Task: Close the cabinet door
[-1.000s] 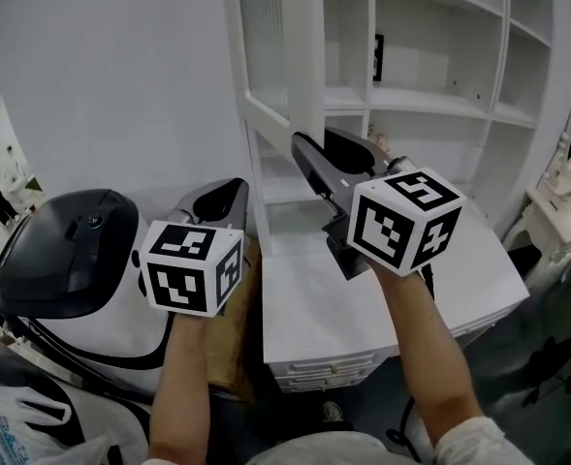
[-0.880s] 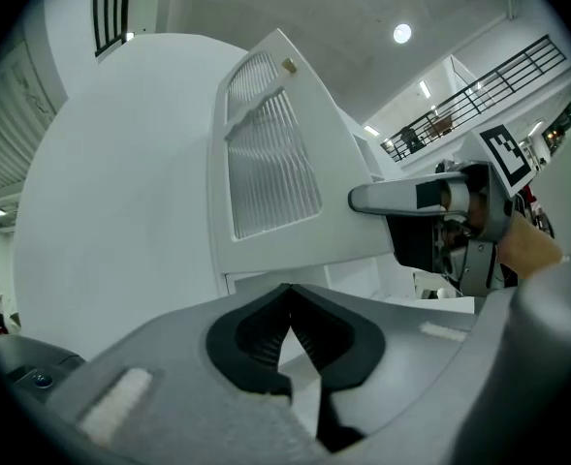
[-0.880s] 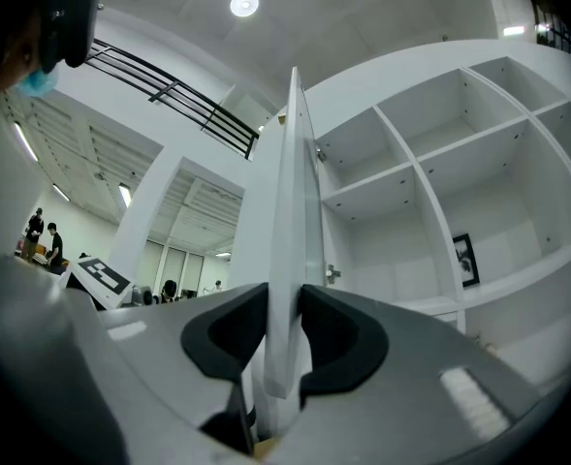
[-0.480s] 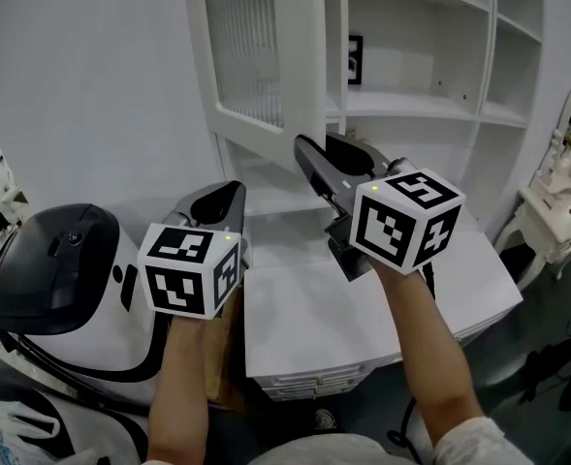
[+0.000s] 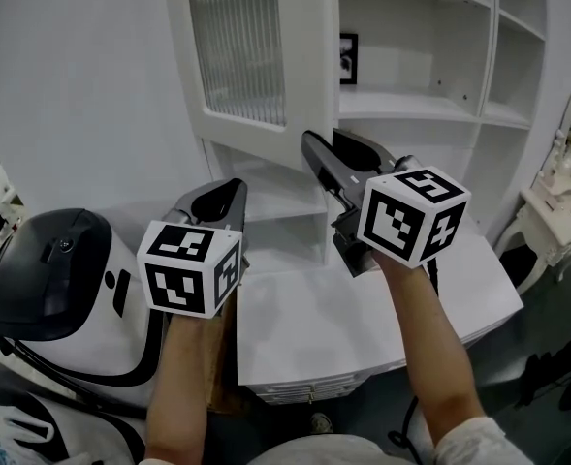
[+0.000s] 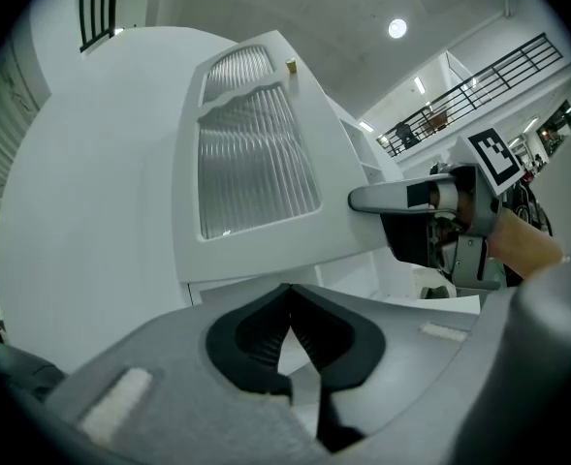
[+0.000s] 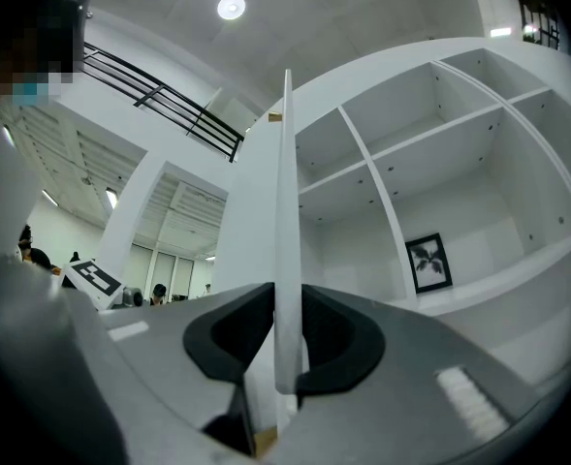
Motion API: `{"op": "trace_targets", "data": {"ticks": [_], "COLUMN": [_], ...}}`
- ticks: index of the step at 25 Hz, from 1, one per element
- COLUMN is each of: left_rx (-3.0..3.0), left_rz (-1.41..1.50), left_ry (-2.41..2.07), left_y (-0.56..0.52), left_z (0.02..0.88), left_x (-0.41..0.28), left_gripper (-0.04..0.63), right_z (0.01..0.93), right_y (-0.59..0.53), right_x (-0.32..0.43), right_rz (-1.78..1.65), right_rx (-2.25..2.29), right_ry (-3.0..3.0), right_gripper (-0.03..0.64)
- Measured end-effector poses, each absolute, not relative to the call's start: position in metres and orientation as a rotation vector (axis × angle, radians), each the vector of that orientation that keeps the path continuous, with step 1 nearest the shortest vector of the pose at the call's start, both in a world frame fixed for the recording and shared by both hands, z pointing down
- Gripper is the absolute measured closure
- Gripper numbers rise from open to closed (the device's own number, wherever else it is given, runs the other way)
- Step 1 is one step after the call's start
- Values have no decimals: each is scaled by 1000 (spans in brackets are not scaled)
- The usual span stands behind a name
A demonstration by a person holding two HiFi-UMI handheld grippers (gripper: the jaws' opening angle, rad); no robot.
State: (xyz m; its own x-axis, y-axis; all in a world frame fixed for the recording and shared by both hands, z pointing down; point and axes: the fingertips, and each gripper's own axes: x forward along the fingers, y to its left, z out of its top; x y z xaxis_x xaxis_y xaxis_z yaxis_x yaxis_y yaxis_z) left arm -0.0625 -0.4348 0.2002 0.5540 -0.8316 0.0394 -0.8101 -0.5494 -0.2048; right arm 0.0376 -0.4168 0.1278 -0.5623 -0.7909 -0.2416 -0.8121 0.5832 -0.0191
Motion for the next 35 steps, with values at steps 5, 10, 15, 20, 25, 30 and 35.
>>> {"op": "trace_targets", "data": {"ticks": [5, 10, 15, 20, 25, 30, 35], "left_rx": [-2605, -2596, -2599, -2594, -2598, -2605, -2604], "left_rz": [-181, -187, -182, -190, -197, -198, -179], "left_ry": [1390, 1395, 1407, 1405, 1400, 1400, 1413], "left_y": [-439, -452, -468, -483, -499, -514, -528], "left_z": [201, 199, 195, 195, 197, 200, 198], "left_x": [-63, -53, -45, -33, -21, -14, -12], "left_gripper": [595, 595, 595, 595, 595, 595, 595], "right_z": [134, 133, 131, 130, 131, 131, 130], "right_y": [-427, -444, -464, -481, -498, -514, -529], "right_x": [44, 58, 74, 88, 101, 108, 113], "right_rz": [139, 131, 148, 203, 195, 188, 195], "right_rx": [-1348, -1353, -1395, -1457, -1489, -1504, -1511], "right_ry": [2568, 2563, 2545, 2518, 2487, 2482, 2480], "right_gripper": [523, 512, 495, 479, 444, 434, 434]}}
